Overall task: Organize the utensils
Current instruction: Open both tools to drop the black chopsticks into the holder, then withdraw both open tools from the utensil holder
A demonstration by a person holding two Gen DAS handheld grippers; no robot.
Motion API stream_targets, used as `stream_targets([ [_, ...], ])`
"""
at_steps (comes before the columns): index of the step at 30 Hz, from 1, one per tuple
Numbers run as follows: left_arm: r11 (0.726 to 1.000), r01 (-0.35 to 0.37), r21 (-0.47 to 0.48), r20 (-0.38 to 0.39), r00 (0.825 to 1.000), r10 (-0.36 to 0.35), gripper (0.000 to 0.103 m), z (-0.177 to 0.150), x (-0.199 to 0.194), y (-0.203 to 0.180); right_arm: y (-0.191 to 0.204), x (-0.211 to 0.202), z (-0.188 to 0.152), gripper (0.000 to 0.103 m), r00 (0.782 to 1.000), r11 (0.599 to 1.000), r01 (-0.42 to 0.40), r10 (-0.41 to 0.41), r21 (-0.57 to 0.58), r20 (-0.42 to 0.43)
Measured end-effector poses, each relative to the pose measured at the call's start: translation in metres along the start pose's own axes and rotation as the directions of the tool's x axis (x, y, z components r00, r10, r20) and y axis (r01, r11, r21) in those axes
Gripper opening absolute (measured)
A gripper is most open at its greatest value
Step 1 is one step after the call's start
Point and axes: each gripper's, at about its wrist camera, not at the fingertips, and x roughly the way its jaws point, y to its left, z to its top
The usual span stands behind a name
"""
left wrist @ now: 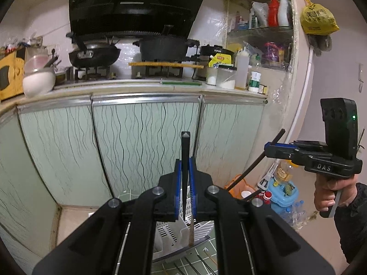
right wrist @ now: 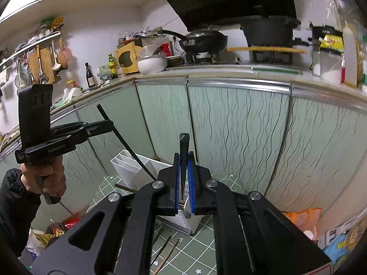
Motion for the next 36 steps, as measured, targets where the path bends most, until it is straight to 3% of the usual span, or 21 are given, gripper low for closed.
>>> stream_targets([
  [14,1.0,0.016,0.012,-0.084,0.996,-0.015,0.008,-0.034,0.044,0.001,-0.011,0.04,-0.028,0.007,0.999,1.0,-0.007,0.007,-0.01,-0.051],
  [15,1.0,0.013,0.018,-0.089,0.996,-0.011,0.008,-0.035,0.045,0.0,-0.01,0.038,-0.028,0.008,0.999,1.0,0.0,0.0,-0.018,-0.044],
  [16,1.0,0.004,0.023,-0.096,0.995,-0.002,0.009,-0.036,0.046,0.0,-0.009,0.036,-0.028,0.018,0.999,0.999,0.015,-0.016,-0.029,-0.036],
  [17,1.0,-0.002,0.026,-0.099,0.995,0.005,0.019,-0.037,0.045,0.0,-0.008,0.034,-0.027,0.03,0.999,0.999,0.026,-0.026,-0.032,-0.031],
  [18,1.0,-0.006,0.026,-0.1,0.995,0.009,0.029,-0.038,0.044,0.0,-0.008,0.03,-0.027,0.056,0.999,0.999,0.033,-0.033,-0.033,-0.019],
  [19,1.0,-0.008,0.024,-0.09,0.996,0.011,0.063,-0.039,0.04,0.0,-0.007,0.027,-0.026,0.074,0.999,0.998,0.043,-0.044,-0.034,-0.005],
  [20,1.0,-0.015,0.024,-0.076,0.997,0.017,0.094,-0.039,0.036,0.0,-0.006,0.022,-0.025,0.077,0.998,0.998,0.056,-0.056,-0.039,0.012],
  [22,0.999,-0.032,0.026,0.002,0.999,0.032,0.097,-0.038,0.018,-0.001,-0.005,0.017,-0.024,0.087,0.998,0.997,0.062,-0.061,-0.043,0.019],
  [24,0.999,-0.042,0.031,0.001,0.999,0.042,0.099,-0.036,0.012,-0.002,-0.002,0.011,-0.023,0.095,0.997,0.996,0.077,-0.076,-0.047,0.033],
  [32,0.99,-0.131,0.054,-0.014,0.991,0.131,0.099,-0.037,-0.016,-0.007,0.012,-0.013,-0.028,0.095,0.992,0.991,0.12,-0.117,-0.061,0.047],
  [36,0.975,-0.208,0.08,-0.019,0.977,0.21,0.099,-0.045,-0.029,-0.014,0.019,-0.026,-0.038,0.095,0.99,0.99,0.135,-0.134,-0.037,0.035],
])
